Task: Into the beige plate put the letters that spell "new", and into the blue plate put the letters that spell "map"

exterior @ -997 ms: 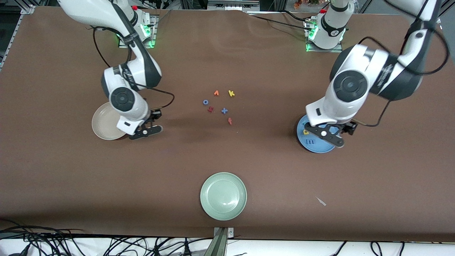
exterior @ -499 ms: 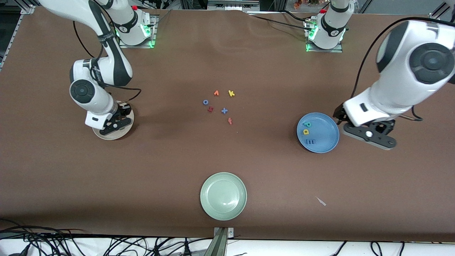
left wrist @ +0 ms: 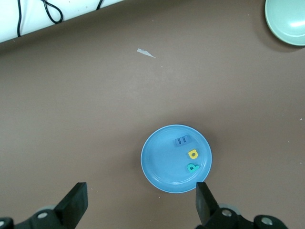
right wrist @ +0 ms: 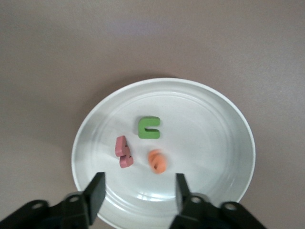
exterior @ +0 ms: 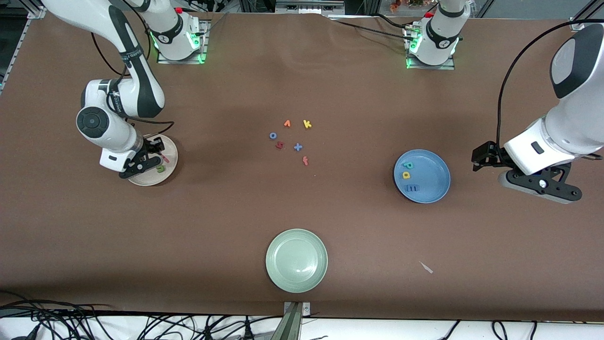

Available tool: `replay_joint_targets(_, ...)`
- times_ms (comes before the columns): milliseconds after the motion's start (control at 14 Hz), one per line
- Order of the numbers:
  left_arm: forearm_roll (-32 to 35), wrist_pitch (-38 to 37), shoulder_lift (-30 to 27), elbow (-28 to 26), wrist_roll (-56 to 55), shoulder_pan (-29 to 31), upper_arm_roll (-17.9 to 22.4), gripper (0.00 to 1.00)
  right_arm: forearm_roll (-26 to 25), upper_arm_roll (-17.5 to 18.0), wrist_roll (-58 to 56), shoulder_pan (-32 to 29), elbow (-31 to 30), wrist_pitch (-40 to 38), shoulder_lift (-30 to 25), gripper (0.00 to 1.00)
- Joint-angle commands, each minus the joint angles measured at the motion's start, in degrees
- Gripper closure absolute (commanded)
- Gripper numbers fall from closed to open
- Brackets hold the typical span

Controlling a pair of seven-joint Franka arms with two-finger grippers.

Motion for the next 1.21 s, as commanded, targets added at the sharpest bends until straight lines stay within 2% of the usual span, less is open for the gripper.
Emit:
replay_joint_targets(0, -2.36, -1.58, -6.41, -2.14, -6.22, -1.78, 3.38, 0.0, 1.33, 0.34, 0.6, 0.51, 7.49, -11.87, -0.62, 0.0)
replay_joint_targets(214, -12.45, -1.49, -11.08, -7.41, -6.42, -5.82, 13.48, 0.0, 1.33, 0.52, 4.98, 2.7, 16.63, -24.45, 0.0, 0.0)
replay_joint_targets(356, -13.18, -1.14, -12.75, -9.61, -6.33, -10.29, 19.55, 0.0, 1.33, 0.52, 7.54, 3.93, 21.47, -31.83, 0.18, 0.0)
replay_joint_targets(427, -12.57, -1.14, -13.63, -11.28, -6.42, -12.49, 21.23, 0.0, 1.33, 0.52, 8.85, 4.29, 23.5, -34.92, 0.18, 0.0)
replay_joint_targets(712, -13.09, 0.0, -19.34, -17.7, -6.24, -18.03, 27.21, 0.0, 1.33, 0.52, 12.55, 5.17, 30.89, -45.39, 0.0, 0.0)
replay_joint_targets(926, -13.09, 0.18, -20.66, -18.76, -6.33, -20.5, 29.24, 0.0, 1.68, 0.87, 12.91, 5.43, 35.98, -51.63, -0.35, 0.0)
replay_joint_targets(1140, -13.18, 0.18, -21.9, -20.78, -6.33, -20.34, 29.68, 0.0, 1.34, 4.98, 12.65, 2.73, 35.65, -52.0, -4.12, 0.0)
